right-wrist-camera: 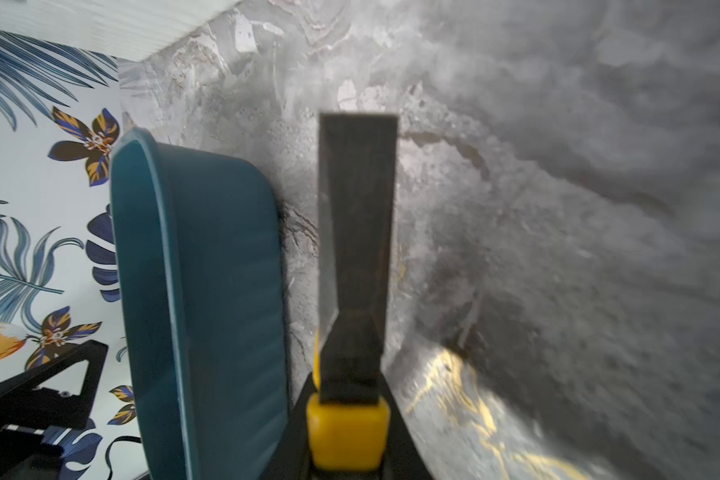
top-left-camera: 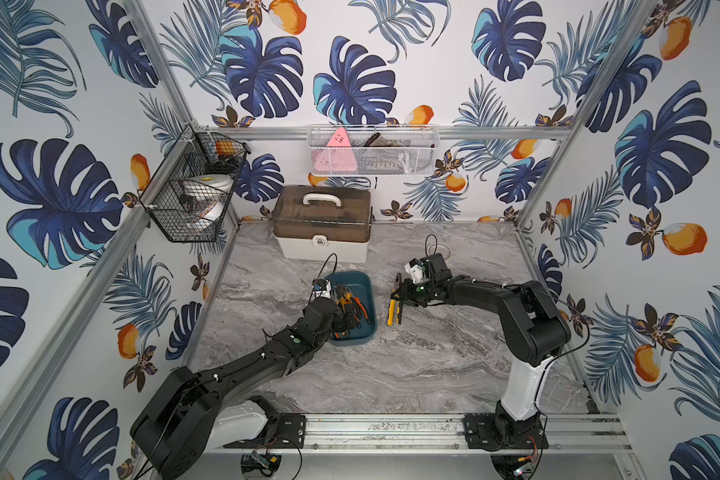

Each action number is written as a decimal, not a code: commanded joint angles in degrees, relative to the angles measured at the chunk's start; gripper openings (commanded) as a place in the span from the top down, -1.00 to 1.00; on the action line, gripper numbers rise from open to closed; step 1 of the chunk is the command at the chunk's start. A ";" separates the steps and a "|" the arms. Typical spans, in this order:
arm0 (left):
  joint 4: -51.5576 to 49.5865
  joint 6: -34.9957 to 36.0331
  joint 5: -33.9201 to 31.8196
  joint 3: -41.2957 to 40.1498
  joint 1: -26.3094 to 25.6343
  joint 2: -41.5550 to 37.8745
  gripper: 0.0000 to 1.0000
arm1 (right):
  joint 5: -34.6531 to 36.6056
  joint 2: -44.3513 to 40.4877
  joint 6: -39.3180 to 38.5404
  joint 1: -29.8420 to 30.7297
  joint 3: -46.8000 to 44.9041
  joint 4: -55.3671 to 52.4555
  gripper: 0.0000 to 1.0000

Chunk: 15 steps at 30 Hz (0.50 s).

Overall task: Take the pliers out of the storage box
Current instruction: Place the pliers at the center of the board.

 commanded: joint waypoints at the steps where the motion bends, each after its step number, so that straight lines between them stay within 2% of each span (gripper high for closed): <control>1: 0.83 0.98 0.40 -0.02 0.10 -0.01 -0.98 | -5.16 2.94 2.33 -0.03 1.18 8.97 1.00; 6: 1.63 1.20 1.65 -0.06 0.09 0.37 -0.95 | -4.35 7.89 0.86 -0.16 2.02 6.81 0.94; 10: 1.97 1.20 2.08 -0.02 0.06 0.79 -0.94 | -1.64 8.56 -0.31 -0.16 1.98 4.84 0.69; 15: 2.41 1.25 2.68 0.14 0.08 1.66 -0.93 | 3.58 6.89 -0.12 -0.17 -0.87 3.66 0.54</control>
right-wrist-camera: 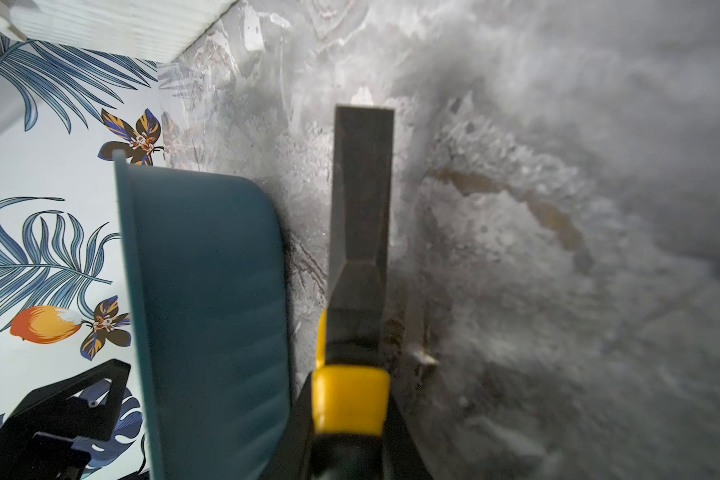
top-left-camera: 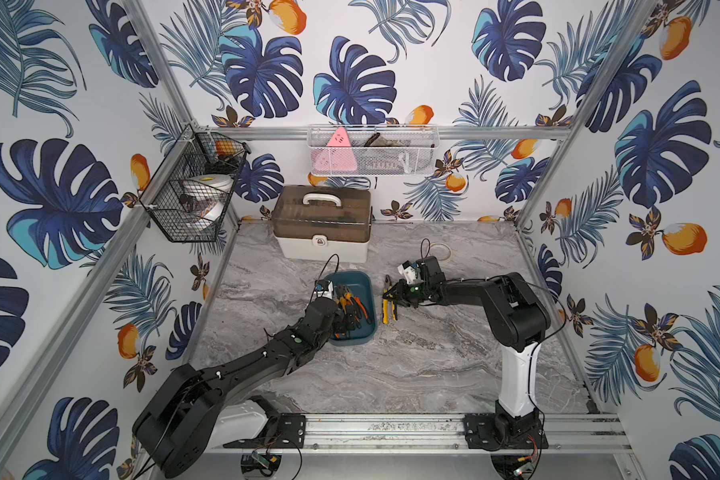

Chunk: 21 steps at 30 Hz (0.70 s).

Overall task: Take the pliers out of the storage box
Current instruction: Place the pliers at the center of the board.

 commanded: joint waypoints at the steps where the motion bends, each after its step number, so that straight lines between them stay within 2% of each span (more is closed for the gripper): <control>1: 1.40 0.91 0.94 0.31 0.07 0.55 -0.93 | 9.22 -0.86 -2.86 0.01 -2.39 -4.24 0.47; 3: 1.78 0.94 1.36 0.32 0.03 0.98 -0.93 | 10.14 -1.66 -1.84 0.00 -4.24 -2.88 0.26; 6: 1.76 0.94 1.61 0.58 0.06 1.54 -0.92 | 11.00 -3.30 -1.01 -0.02 -5.82 -1.94 0.05; 13: 1.89 1.04 1.89 0.69 0.05 2.15 -0.92 | 12.23 -4.87 -1.03 0.04 -6.21 -3.86 0.02; 21: 1.75 0.42 1.19 0.34 0.05 1.09 -0.89 | 12.49 -11.18 2.32 0.23 -11.66 -0.82 -0.02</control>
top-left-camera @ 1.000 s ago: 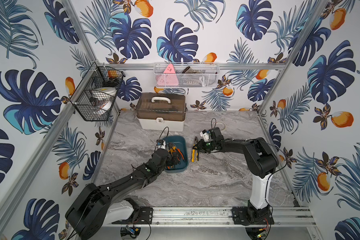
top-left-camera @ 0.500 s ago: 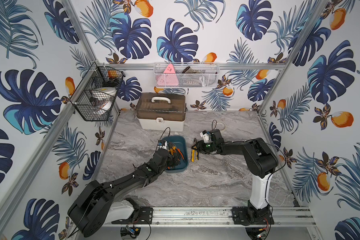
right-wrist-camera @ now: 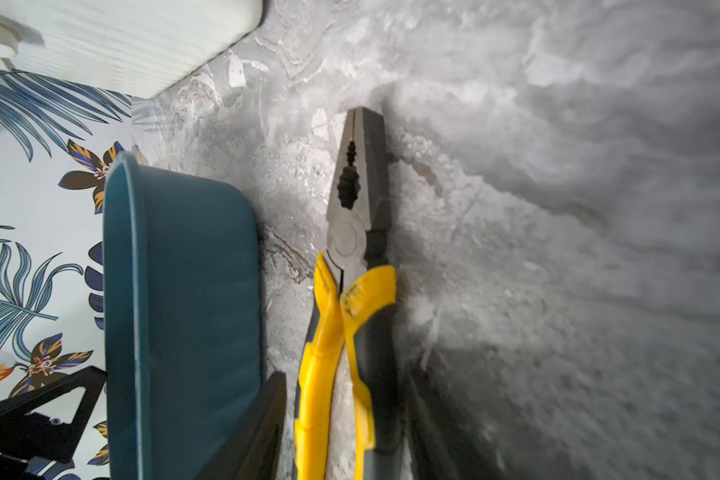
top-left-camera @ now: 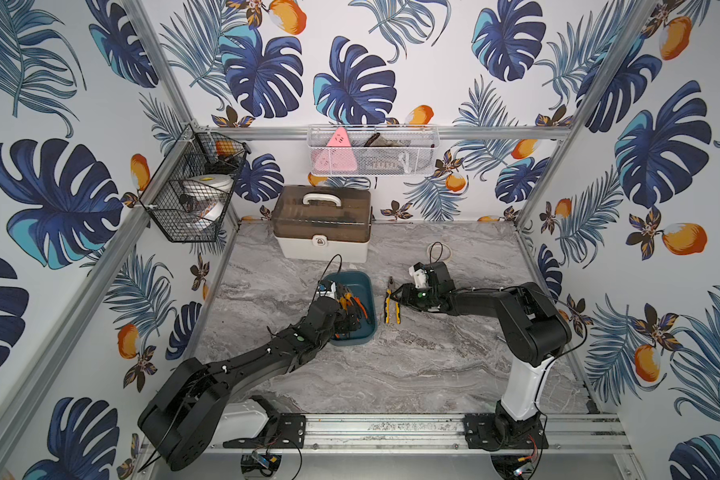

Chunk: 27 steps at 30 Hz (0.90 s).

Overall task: Take the pliers out of the storage box
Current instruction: Place the pliers at the center of the board, then pick up the pliers from the storage box.

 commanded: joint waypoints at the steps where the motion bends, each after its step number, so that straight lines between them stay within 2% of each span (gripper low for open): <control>1: 1.16 0.47 -0.24 -0.12 0.04 -0.90 -0.89 | 3.28 -1.89 1.13 0.14 -1.44 -4.27 -0.02; 6: 0.52 0.46 0.12 -0.21 0.10 -1.35 -0.87 | 6.95 -6.44 -3.88 0.50 -0.35 -11.39 -0.08; 10: -2.17 0.05 -0.48 1.23 0.09 -1.80 -0.83 | 18.97 -11.90 -11.40 5.68 -1.96 -15.49 -0.10; 13: -3.93 -1.27 -2.24 1.33 0.03 -1.94 -0.80 | 25.88 -15.81 -12.60 10.45 -7.20 -9.87 -0.11; 14: -5.37 -2.37 -3.22 2.01 0.05 -1.66 -0.79 | 26.70 -16.72 -11.92 10.98 -9.04 -6.40 -0.11; 16: -11.82 -5.42 -4.51 4.74 0.03 -0.65 -0.72 | 26.81 -18.11 -10.37 10.75 -7.89 -8.74 -0.11; 18: -20.91 -12.90 -4.68 8.98 0.03 1.08 -0.65 | 28.98 -20.01 -10.86 10.95 -8.54 -8.39 -0.11; 21: -29.06 -19.74 0.82 14.37 0.06 5.90 -0.61 | 30.58 -21.78 -9.03 10.34 -11.27 -6.10 -0.11; 24: -28.74 -23.10 2.63 14.67 -0.65 8.09 -0.58 | 29.67 -20.97 -8.20 9.64 -10.35 -5.97 -0.10; 27: -26.41 -24.87 2.04 12.69 -0.90 8.55 -0.44 | 28.17 -19.72 -7.78 9.63 -8.96 -6.93 -0.09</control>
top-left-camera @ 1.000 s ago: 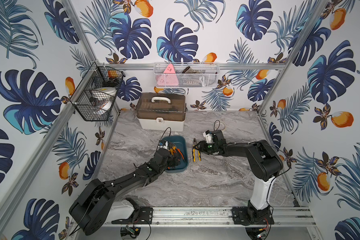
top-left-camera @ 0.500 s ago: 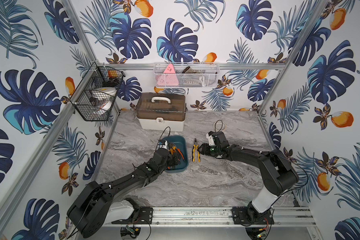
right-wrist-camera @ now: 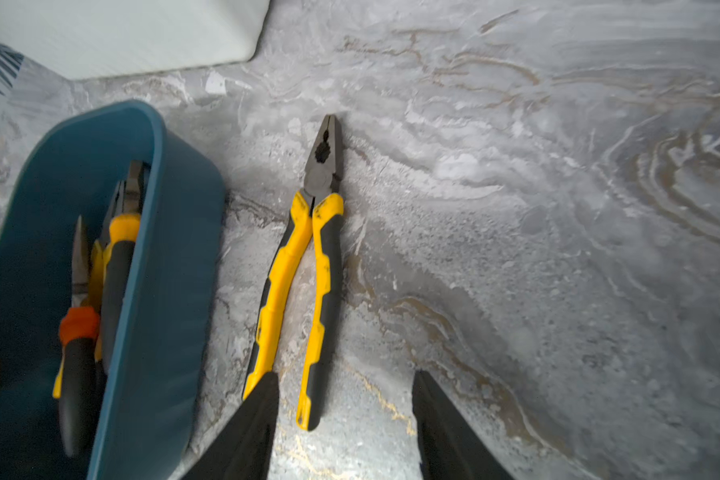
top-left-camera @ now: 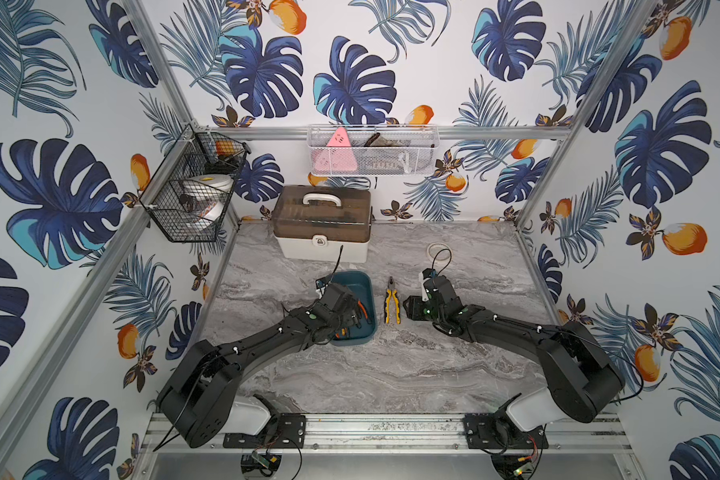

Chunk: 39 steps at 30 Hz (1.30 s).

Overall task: Take the pliers out of the storage box
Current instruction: Pick up the pliers from the storage box.

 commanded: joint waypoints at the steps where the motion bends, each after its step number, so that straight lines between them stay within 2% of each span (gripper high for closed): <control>1: -2.35 -4.75 0.60 -0.52 -0.16 0.91 -0.42 | -0.86 0.90 1.11 0.12 0.49 0.87 -0.09; 15: -4.46 -4.20 -4.32 3.53 -3.98 6.76 0.02 | -2.30 0.81 1.68 -0.01 0.61 0.13 -0.08; 23: -4.28 -4.56 -5.91 3.10 -3.95 8.71 0.07 | -2.53 2.19 1.87 0.03 1.32 -0.14 -0.09; 28: -3.40 -3.69 -5.61 2.48 -3.99 9.30 0.55 | -2.10 1.92 1.71 -0.14 1.25 -0.23 -0.09; 32: -3.32 -2.82 -5.82 2.04 -3.93 7.52 0.76 | -1.88 1.59 1.53 -0.13 1.12 -0.25 -0.08; 34: -4.07 -2.38 -6.35 2.05 -4.03 5.50 0.94 | -1.88 1.57 1.53 -0.12 1.10 -0.25 -0.09; 35: -4.56 -1.96 -6.58 2.19 -4.07 4.63 1.00 | -1.82 1.44 1.53 -0.12 1.08 -0.24 -0.09; 39: -6.04 3.07 -6.45 4.23 -4.31 0.96 1.00 | -1.98 1.40 1.44 -0.14 1.08 -0.16 -0.09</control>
